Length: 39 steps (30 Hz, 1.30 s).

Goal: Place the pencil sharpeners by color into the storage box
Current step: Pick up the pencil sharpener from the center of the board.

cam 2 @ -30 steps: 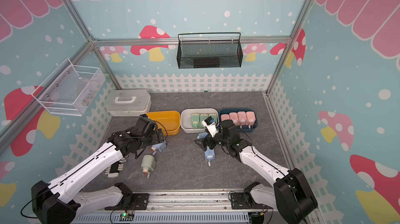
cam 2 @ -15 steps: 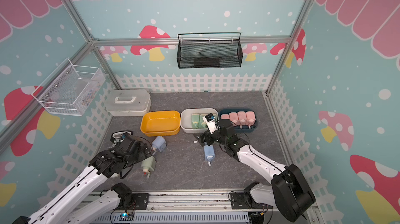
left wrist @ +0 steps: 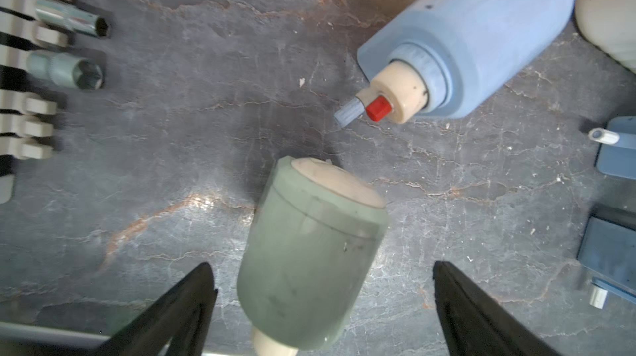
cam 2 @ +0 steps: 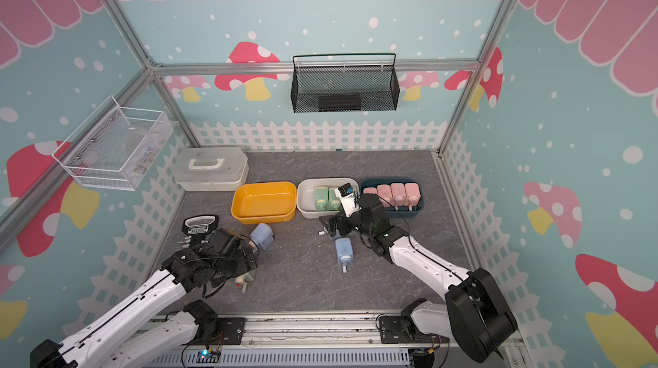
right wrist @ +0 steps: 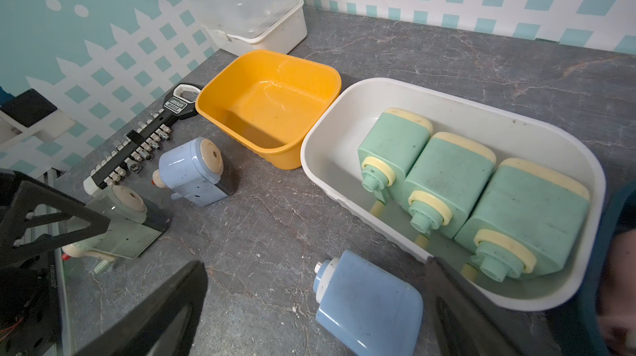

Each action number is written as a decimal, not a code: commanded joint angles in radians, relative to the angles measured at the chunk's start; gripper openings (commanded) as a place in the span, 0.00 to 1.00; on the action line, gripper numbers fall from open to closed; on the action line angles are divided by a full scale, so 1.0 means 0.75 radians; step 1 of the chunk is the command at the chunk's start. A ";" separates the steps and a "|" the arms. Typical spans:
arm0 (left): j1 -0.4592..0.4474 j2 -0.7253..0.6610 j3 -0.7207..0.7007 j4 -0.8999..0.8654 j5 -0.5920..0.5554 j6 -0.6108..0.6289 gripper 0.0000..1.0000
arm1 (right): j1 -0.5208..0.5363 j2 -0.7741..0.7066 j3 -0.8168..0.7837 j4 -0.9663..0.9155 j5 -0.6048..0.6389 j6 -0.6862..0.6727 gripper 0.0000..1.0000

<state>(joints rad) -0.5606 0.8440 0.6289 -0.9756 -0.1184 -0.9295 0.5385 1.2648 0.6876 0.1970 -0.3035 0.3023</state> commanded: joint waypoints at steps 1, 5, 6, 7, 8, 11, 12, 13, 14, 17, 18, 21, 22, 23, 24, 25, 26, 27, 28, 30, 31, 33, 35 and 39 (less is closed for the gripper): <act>-0.013 0.020 -0.005 0.069 0.060 0.066 0.99 | 0.007 0.039 0.039 -0.019 0.002 0.024 0.98; -0.027 0.051 0.015 0.076 0.072 0.086 0.99 | 0.008 0.084 0.077 -0.042 -0.035 0.026 0.99; -0.034 0.053 0.011 0.076 0.076 0.079 0.99 | 0.007 0.090 0.083 -0.045 -0.037 0.026 0.99; -0.039 0.054 0.004 0.076 0.085 0.072 0.99 | 0.007 0.096 0.083 -0.045 -0.039 0.028 0.99; -0.045 0.054 -0.003 0.080 0.097 0.064 0.99 | 0.008 0.104 0.085 -0.046 -0.039 0.030 0.99; -0.056 0.053 -0.019 0.095 0.132 0.055 0.99 | 0.009 0.119 0.095 -0.048 -0.047 0.035 0.99; -0.062 0.052 -0.020 0.100 0.135 0.051 0.99 | 0.010 0.126 0.097 -0.050 -0.050 0.036 0.99; -0.068 0.053 -0.020 0.104 0.135 0.049 0.99 | 0.009 0.130 0.099 -0.052 -0.052 0.037 0.99; -0.070 0.053 -0.020 0.104 0.126 0.043 0.99 | 0.009 0.134 0.104 -0.053 -0.059 0.039 0.99; -0.082 0.063 -0.018 0.108 0.096 0.039 0.99 | 0.009 0.141 0.110 -0.057 -0.062 0.043 0.99; -0.087 0.066 -0.020 0.107 0.081 0.038 0.99 | 0.009 0.141 0.111 -0.058 -0.064 0.043 0.99; -0.089 0.069 -0.032 0.106 0.018 0.056 0.99 | 0.010 0.140 0.112 -0.066 -0.062 0.041 0.99; -0.088 0.074 -0.032 0.104 -0.004 0.067 0.99 | 0.010 0.137 0.112 -0.071 -0.060 0.039 0.99; -0.087 0.078 -0.029 0.099 -0.023 0.074 0.99 | 0.010 0.135 0.110 -0.075 -0.060 0.039 0.99; -0.087 0.084 -0.022 0.100 -0.041 0.079 0.99 | 0.009 0.132 0.111 -0.080 -0.057 0.037 0.99; -0.088 0.095 -0.016 0.099 -0.053 0.087 0.99 | 0.009 0.129 0.112 -0.087 -0.054 0.035 0.99; -0.089 0.104 -0.010 0.098 -0.067 0.092 0.99 | 0.009 0.123 0.109 -0.091 -0.050 0.033 0.99; -0.090 0.114 -0.008 0.098 -0.079 0.092 0.99 | 0.010 0.118 0.103 -0.090 -0.044 0.033 0.99; -0.089 0.125 -0.004 0.099 -0.090 0.095 0.98 | 0.010 0.112 0.101 -0.091 -0.039 0.033 0.99; -0.091 0.147 0.000 0.098 -0.098 0.095 0.98 | 0.009 0.105 0.096 -0.093 -0.037 0.028 0.99; -0.089 0.154 0.000 0.099 -0.101 0.096 0.97 | 0.010 0.103 0.097 -0.093 -0.045 0.023 0.99; -0.091 0.159 -0.002 0.096 -0.110 0.092 0.95 | 0.010 0.099 0.094 -0.084 -0.075 0.011 0.99; -0.091 0.151 -0.008 0.096 -0.116 0.086 0.92 | 0.012 0.095 0.091 -0.066 -0.125 -0.008 0.98; -0.093 0.134 -0.020 0.096 -0.118 0.081 0.86 | 0.020 0.093 0.090 -0.054 -0.132 -0.018 0.98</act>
<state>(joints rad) -0.6247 0.9581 0.6174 -0.9070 -0.1802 -0.8722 0.5423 1.3525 0.7494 0.1425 -0.3767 0.3096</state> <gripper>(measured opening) 0.871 0.984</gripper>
